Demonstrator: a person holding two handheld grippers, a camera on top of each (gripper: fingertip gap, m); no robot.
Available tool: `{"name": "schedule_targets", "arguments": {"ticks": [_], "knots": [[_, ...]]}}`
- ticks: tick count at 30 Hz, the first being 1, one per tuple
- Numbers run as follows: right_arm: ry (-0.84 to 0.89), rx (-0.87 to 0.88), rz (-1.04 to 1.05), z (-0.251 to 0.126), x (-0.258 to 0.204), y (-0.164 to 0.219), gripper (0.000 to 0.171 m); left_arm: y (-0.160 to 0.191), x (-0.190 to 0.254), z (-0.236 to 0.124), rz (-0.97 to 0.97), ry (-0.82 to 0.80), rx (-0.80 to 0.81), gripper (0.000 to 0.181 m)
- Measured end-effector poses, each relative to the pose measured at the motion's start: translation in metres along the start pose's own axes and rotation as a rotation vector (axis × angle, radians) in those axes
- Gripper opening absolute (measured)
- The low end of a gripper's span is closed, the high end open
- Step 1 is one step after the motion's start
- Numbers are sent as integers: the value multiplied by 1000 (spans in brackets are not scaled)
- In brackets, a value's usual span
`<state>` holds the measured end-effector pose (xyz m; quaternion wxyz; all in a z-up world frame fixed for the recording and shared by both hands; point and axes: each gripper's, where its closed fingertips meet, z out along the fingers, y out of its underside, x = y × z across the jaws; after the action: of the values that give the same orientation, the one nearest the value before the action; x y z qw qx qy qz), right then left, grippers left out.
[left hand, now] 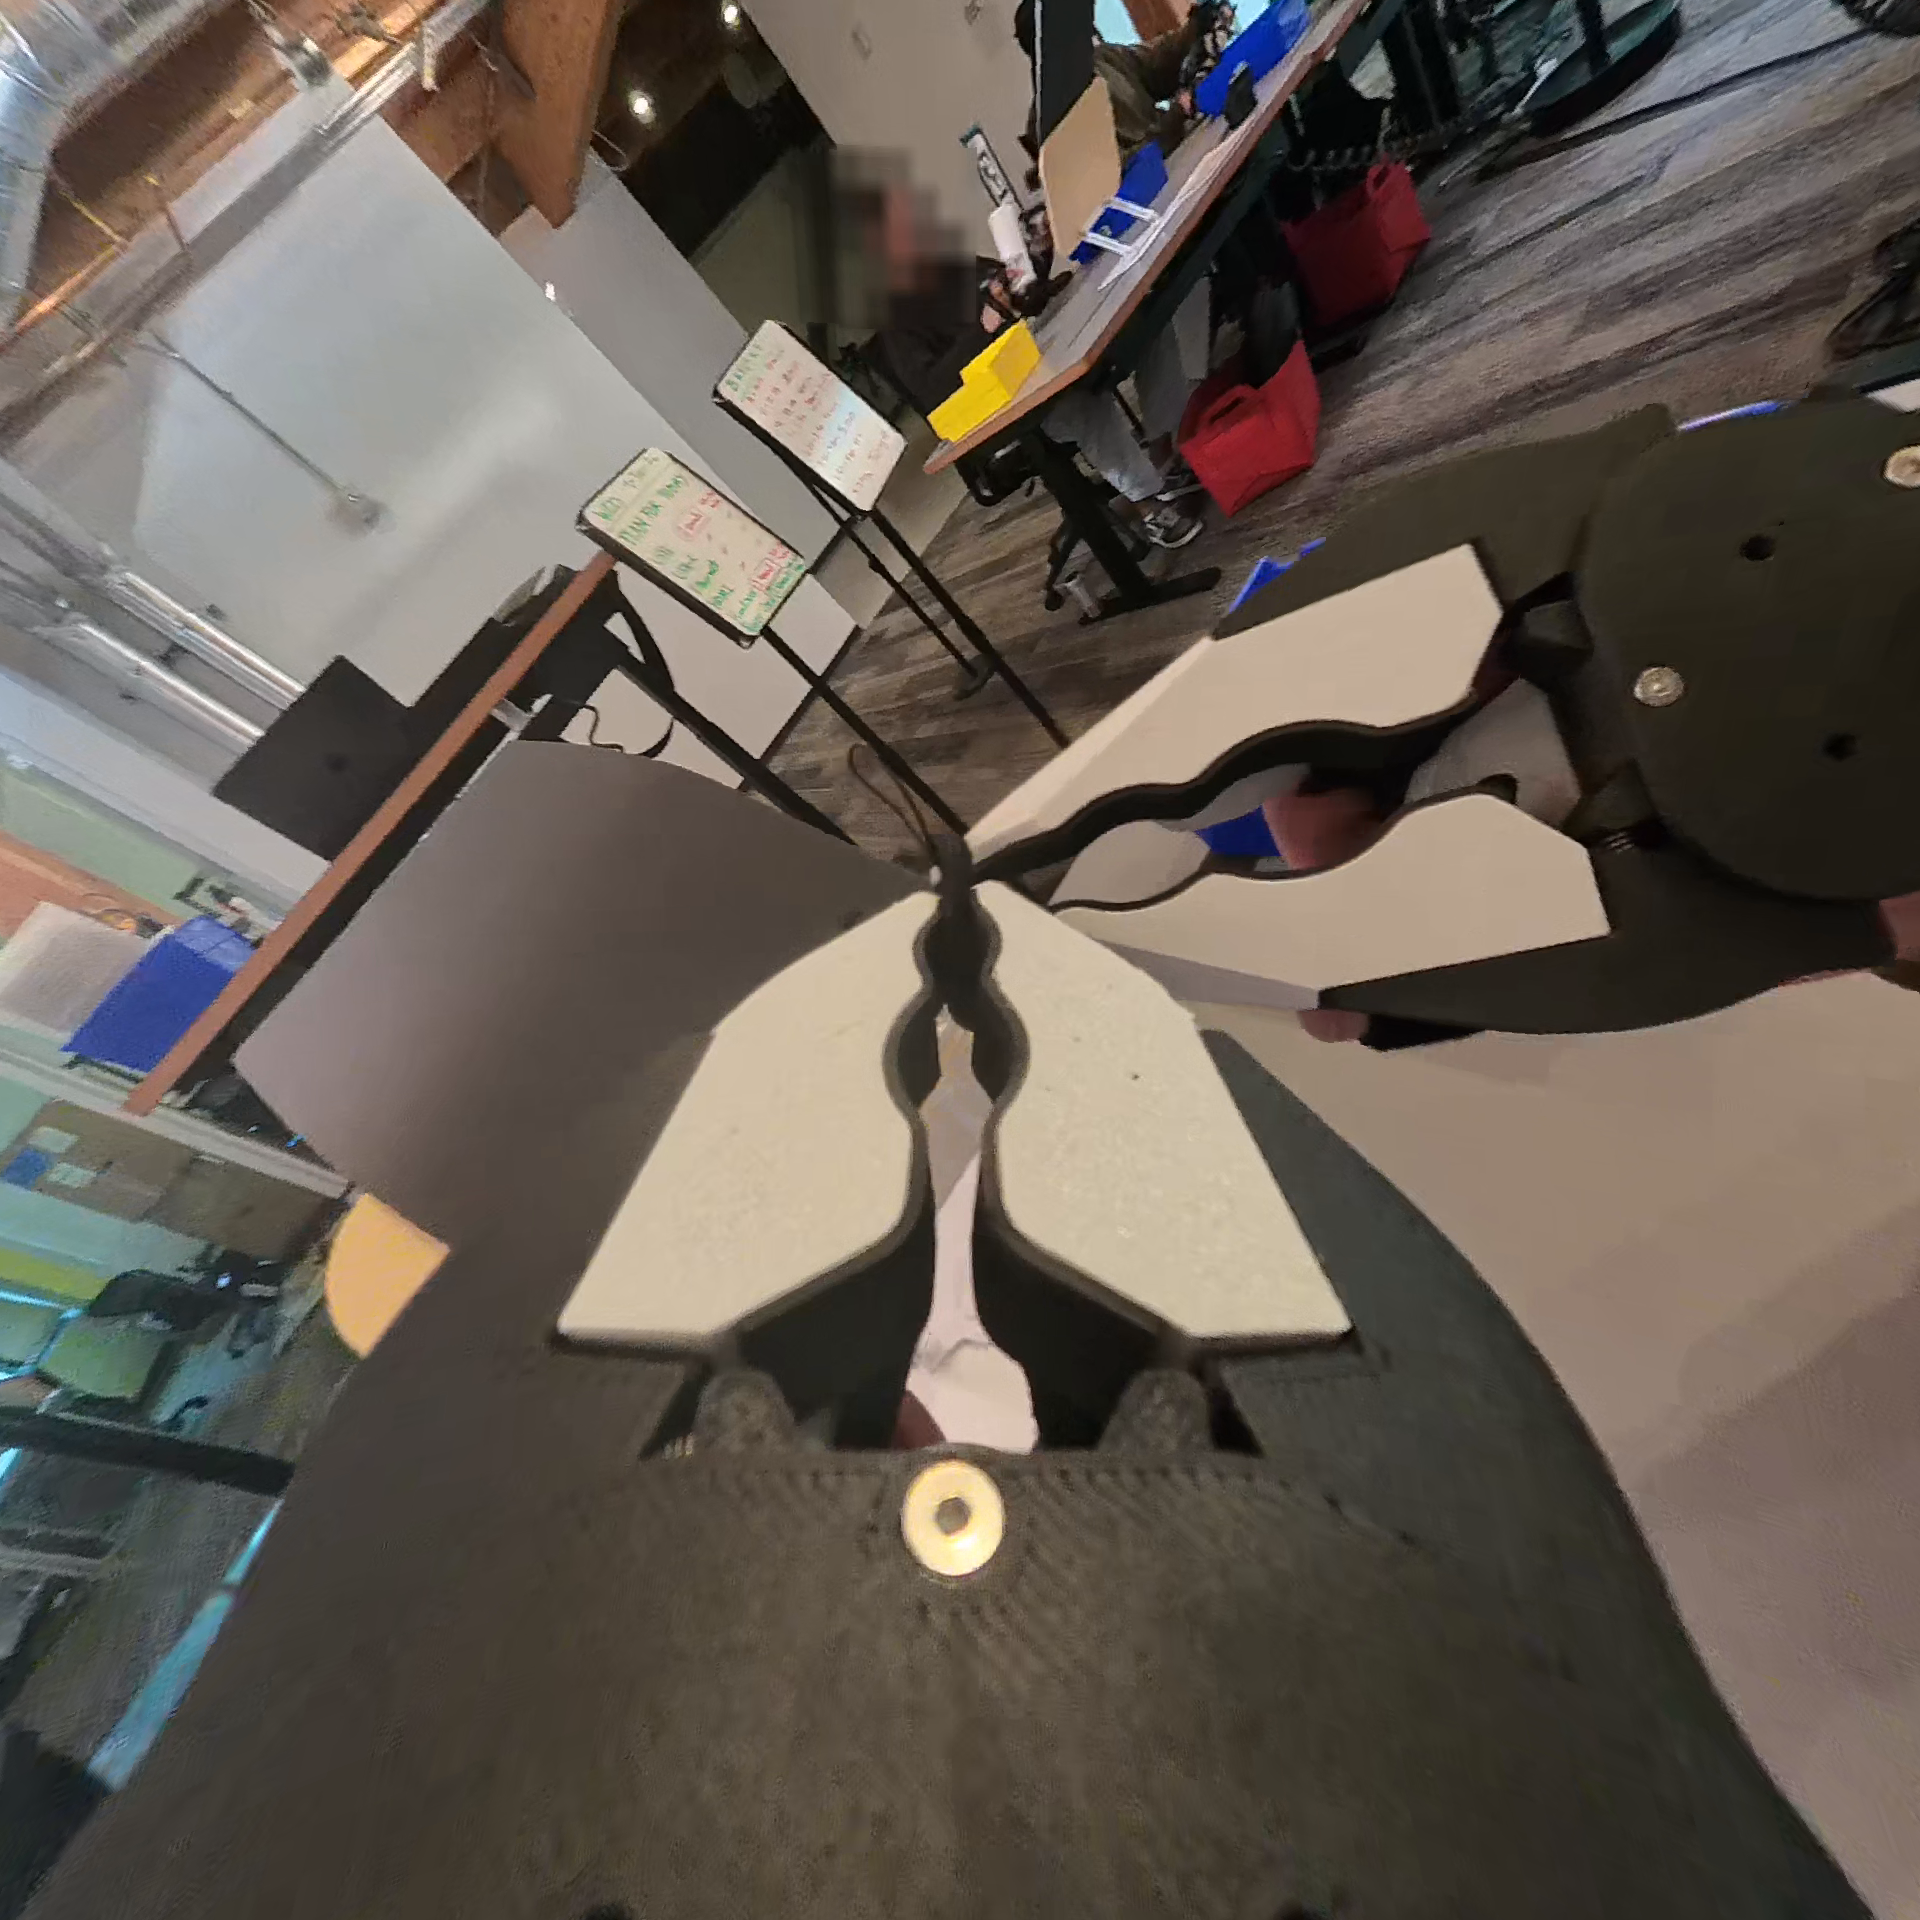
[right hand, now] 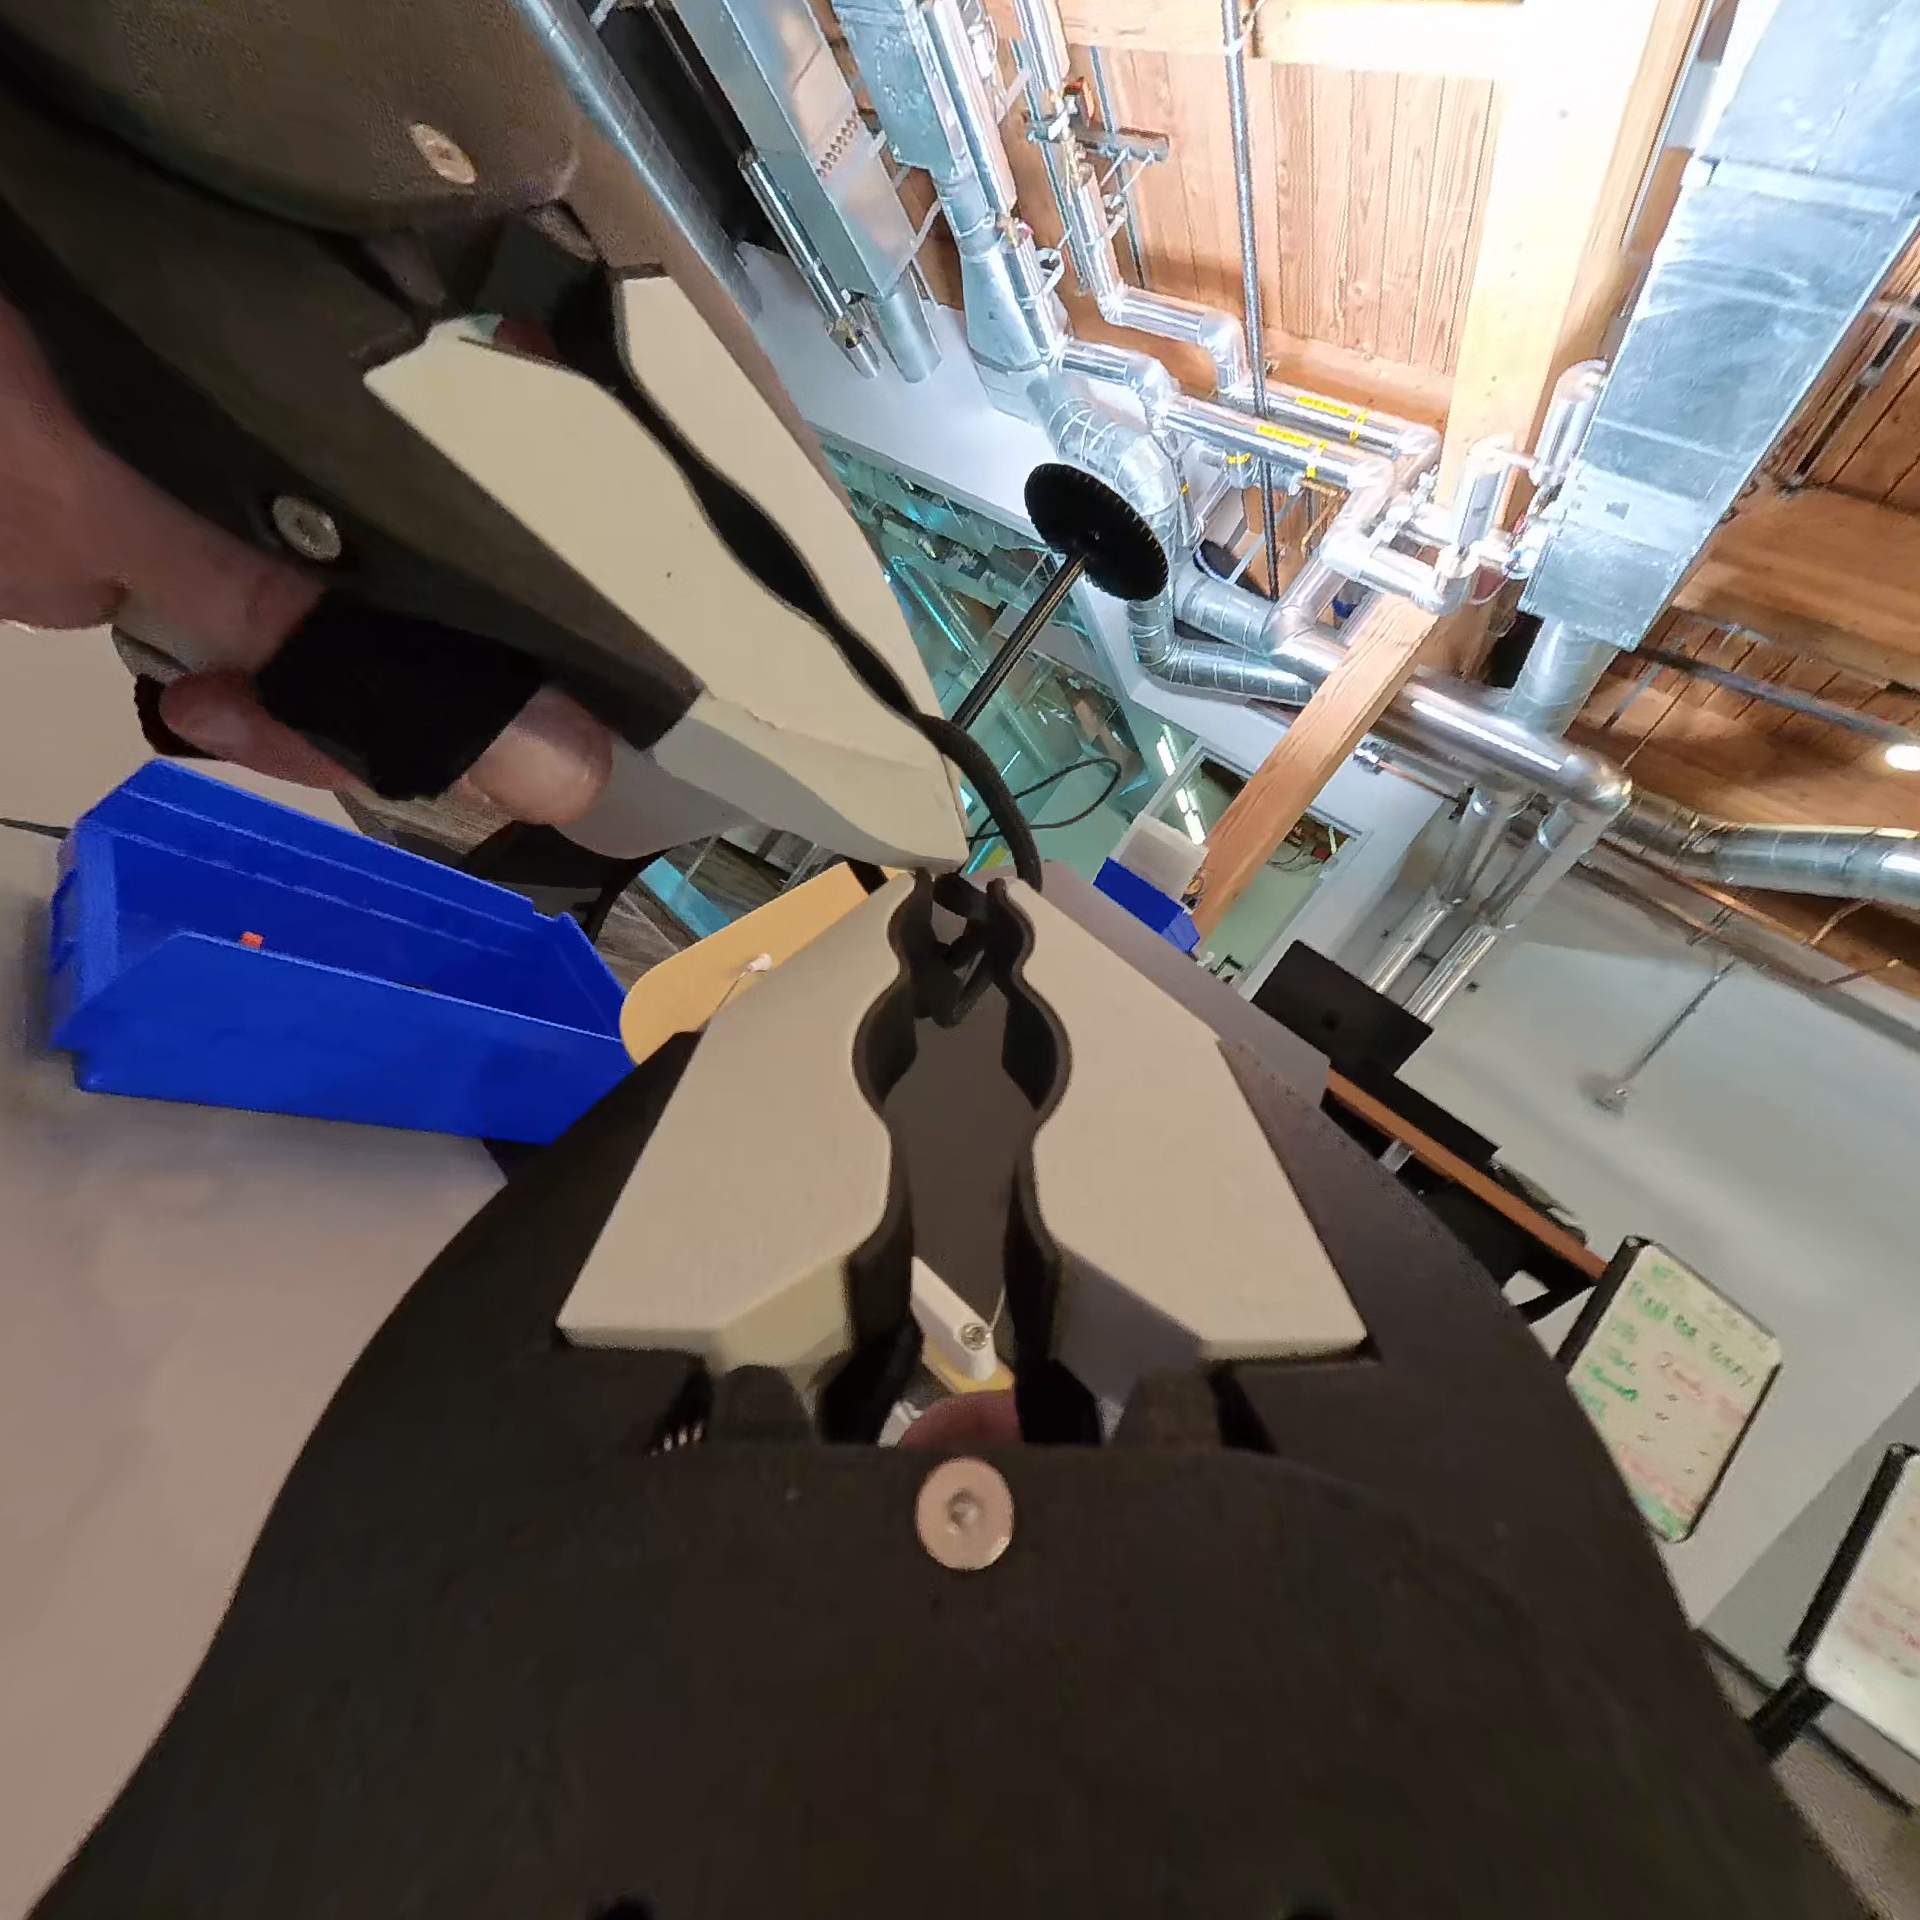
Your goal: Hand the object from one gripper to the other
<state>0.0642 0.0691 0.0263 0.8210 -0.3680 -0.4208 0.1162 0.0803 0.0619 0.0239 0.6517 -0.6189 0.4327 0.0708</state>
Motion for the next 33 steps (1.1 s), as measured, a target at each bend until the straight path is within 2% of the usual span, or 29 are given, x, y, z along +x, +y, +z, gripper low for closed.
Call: {"name": "schedule_targets", "arguments": {"ticks": [6, 16, 26, 33], "knots": [[-20, 67, -266, -4, -8, -10, 5, 1, 7, -10, -7, 188, -24, 0], [-283, 175, -351, -24, -37, -23, 2, 4, 34, -37, 180, 528, -44, 0], [-332, 192, -293, -31, -38, -29, 0, -4, 34, -41, 180, 545, 25, 0], [-342, 212, -308, -35, -40, -34, 0, -11, 15, -38, 16, 501, 90, 0]]}}
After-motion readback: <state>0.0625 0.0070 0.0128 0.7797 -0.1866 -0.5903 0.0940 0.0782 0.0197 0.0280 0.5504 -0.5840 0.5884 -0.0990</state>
